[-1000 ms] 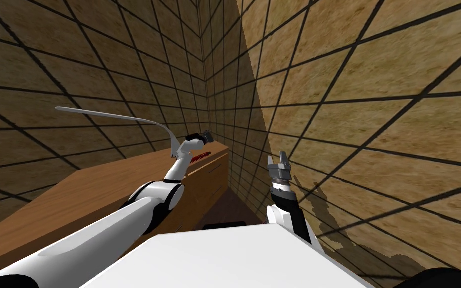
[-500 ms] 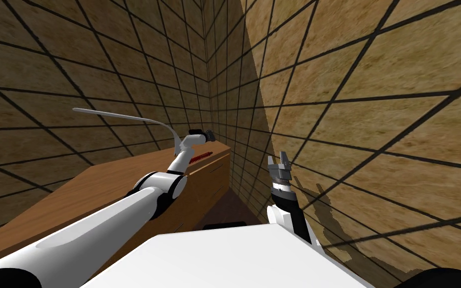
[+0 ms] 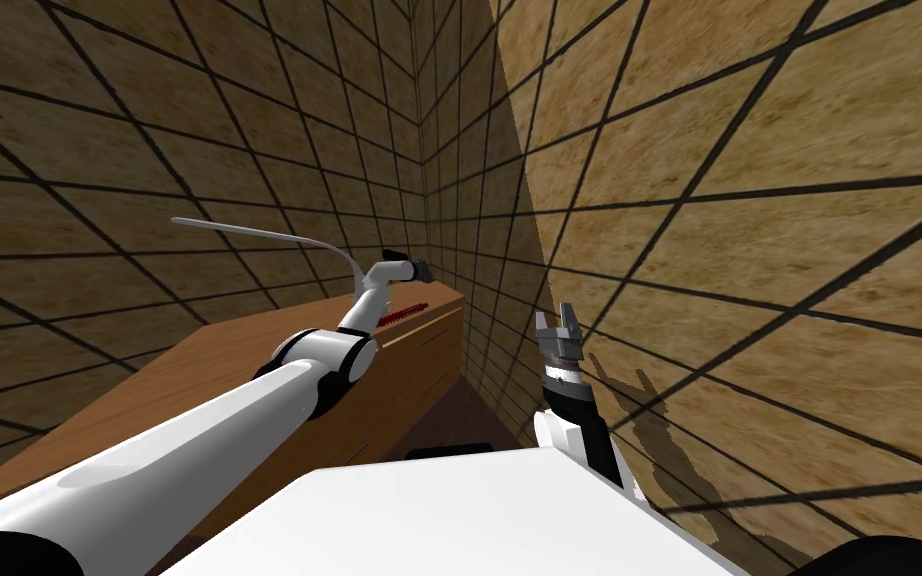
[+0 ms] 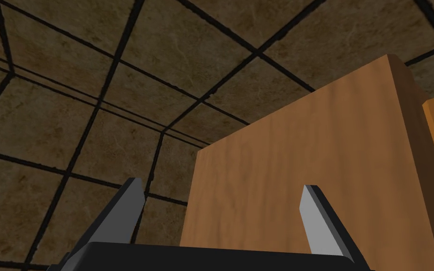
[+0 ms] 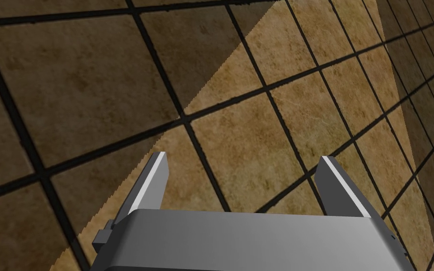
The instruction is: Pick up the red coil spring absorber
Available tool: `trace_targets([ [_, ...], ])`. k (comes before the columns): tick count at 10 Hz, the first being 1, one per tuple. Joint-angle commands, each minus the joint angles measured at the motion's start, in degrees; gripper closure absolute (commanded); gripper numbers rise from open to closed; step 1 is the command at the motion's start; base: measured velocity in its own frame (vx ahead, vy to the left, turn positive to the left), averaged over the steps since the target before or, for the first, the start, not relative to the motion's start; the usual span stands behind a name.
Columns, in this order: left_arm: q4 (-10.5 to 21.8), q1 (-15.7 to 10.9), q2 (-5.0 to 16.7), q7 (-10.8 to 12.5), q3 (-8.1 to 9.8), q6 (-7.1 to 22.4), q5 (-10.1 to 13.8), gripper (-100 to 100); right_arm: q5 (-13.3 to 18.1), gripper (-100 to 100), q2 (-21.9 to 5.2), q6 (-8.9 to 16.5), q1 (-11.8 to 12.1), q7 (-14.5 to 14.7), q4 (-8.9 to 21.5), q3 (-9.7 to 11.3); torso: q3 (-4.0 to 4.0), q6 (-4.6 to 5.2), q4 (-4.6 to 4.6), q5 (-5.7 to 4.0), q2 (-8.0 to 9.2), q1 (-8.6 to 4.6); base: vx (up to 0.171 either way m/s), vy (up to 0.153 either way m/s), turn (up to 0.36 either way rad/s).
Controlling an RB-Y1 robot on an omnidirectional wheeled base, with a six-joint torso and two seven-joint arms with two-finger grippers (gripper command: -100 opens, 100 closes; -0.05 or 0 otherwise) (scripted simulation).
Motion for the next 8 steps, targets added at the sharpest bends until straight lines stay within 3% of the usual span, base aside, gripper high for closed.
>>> trace_targets([
  [1, 2.9, -1.9, 0.2, 0.1, -0.06, 2.7, 0.3, -100, 0.0, 0, 0.0, 0.0, 0.0, 0.0, 0.0, 0.0, 0.00, 0.00, 0.00, 0.00, 0.00, 0.00, -0.009, -0.004, 0.042],
  [2, 4.7, -4.2, 0.6, 0.4, -0.23, 4.5, 0.5, -100, 0.0, 0, 0.0, 0.0, 0.0, 0.0, 0.0, 0.0, 0.00, 0.02, -0.01, 0.00, 0.01, 0.01, -0.021, -0.006, 0.068],
  [4, 6.9, -4.6, 0.6, 0.4, -0.23, 6.0, 0.5, -100, 0.0, 0, 0.0, 0.0, 0.0, 0.0, 0.0, 0.0, -0.01, 0.02, -0.01, 0.01, -0.01, 0.02, 0.013, -0.002, 0.025],
  [5, 9.5, -7.0, 1.0, 0.6, -0.42, 8.5, 0.7, -100, 0.0, 0, 0.0, 0.0, 0.0, 0.0, 0.0, 0.0, -0.04, 0.02, -0.03, 0.01, -0.06, 0.03, 0.006, -0.010, 0.126],
  [8, 13.9, -9.1, 1.4, 0.8, -0.63, 12.2, 0.8, -100, 0.0, 0, 0.0, 0.0, 0.0, 0.0, 0.0, 0.0, 0.02, 0.01, 0.00, 0.01, 0.05, 0.02, -0.016, -0.005, 0.058],
])
